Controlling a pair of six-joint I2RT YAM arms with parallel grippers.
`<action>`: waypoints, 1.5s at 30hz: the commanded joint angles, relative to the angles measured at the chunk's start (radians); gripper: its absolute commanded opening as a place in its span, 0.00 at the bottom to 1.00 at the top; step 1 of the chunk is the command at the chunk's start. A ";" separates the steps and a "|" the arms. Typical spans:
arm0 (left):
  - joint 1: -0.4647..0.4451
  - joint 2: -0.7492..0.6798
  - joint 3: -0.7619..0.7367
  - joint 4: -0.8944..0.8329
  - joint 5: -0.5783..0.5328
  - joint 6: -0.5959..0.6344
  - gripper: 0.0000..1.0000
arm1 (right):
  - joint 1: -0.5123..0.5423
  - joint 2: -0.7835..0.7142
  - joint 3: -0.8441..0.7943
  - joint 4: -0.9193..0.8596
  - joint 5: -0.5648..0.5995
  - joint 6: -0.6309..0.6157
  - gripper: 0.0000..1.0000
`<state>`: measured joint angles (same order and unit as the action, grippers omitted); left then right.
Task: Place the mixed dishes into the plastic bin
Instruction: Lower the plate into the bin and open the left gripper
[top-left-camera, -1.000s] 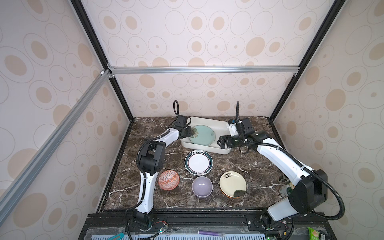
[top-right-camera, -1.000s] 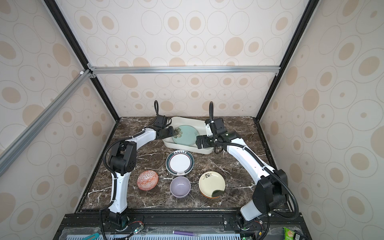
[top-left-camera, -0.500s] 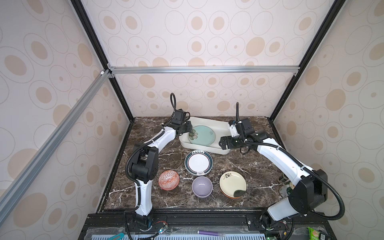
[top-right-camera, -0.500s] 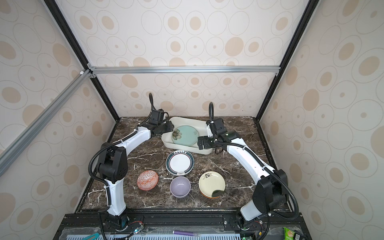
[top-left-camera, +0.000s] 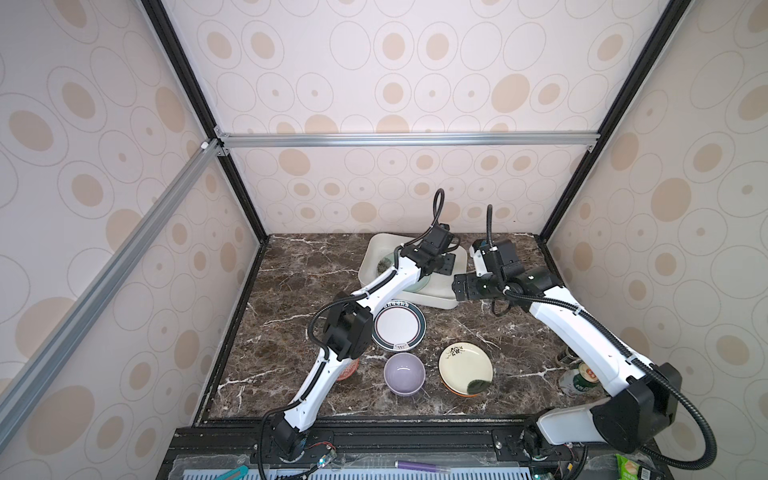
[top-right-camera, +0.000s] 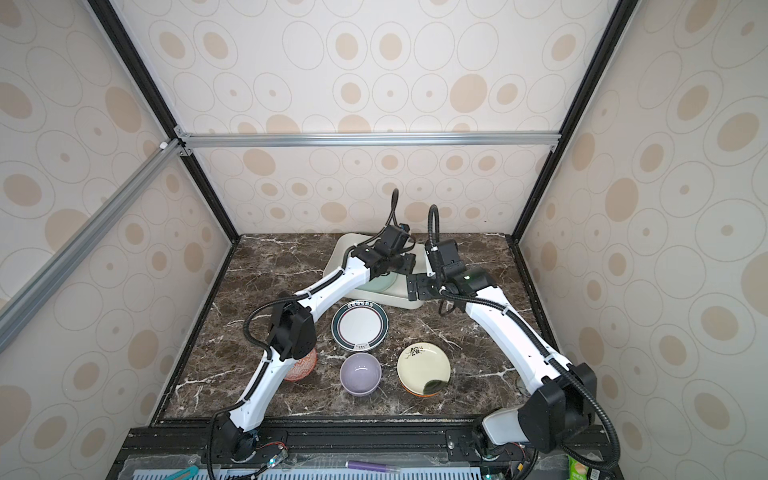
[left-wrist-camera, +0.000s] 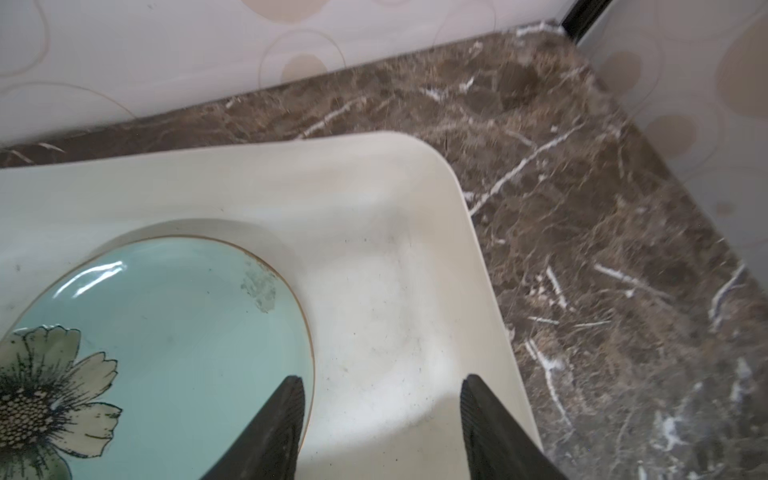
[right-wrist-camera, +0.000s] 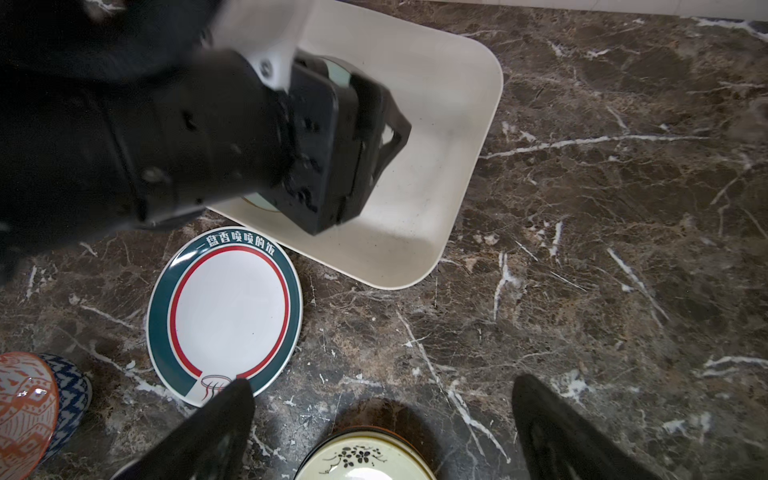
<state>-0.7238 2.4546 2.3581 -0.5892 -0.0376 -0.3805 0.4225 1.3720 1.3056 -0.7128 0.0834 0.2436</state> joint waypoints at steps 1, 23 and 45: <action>0.003 -0.004 -0.014 -0.055 -0.088 0.036 0.67 | -0.011 -0.031 -0.028 -0.024 0.027 0.002 1.00; -0.031 0.106 -0.021 -0.078 -0.279 0.099 0.70 | -0.025 -0.019 -0.051 -0.002 0.022 0.006 1.00; 0.004 0.106 -0.093 -0.076 -0.430 0.139 0.71 | -0.043 0.092 -0.032 0.017 0.018 0.023 1.00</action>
<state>-0.7376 2.5713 2.2898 -0.6437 -0.4358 -0.2531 0.3897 1.4544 1.2575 -0.7006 0.0898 0.2531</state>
